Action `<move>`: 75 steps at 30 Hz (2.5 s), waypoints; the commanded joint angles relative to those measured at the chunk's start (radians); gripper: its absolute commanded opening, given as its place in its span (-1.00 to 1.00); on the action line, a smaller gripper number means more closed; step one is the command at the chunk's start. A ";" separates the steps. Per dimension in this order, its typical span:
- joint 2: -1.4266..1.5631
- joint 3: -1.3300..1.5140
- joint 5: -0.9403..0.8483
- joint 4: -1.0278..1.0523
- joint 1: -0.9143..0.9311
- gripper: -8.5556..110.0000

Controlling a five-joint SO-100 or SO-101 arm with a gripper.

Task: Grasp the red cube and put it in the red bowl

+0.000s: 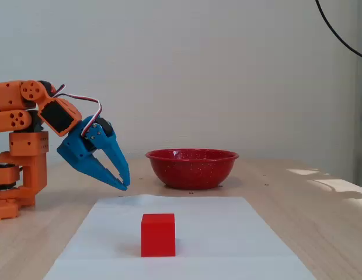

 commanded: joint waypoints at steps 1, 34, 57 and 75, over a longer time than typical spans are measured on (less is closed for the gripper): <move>0.020 0.014 0.005 0.006 -0.021 -0.85; -0.043 -0.023 0.028 0.015 -0.005 -0.85; -0.517 -0.655 0.164 0.270 -0.040 -0.85; -0.960 -1.190 0.357 0.460 -0.201 -0.85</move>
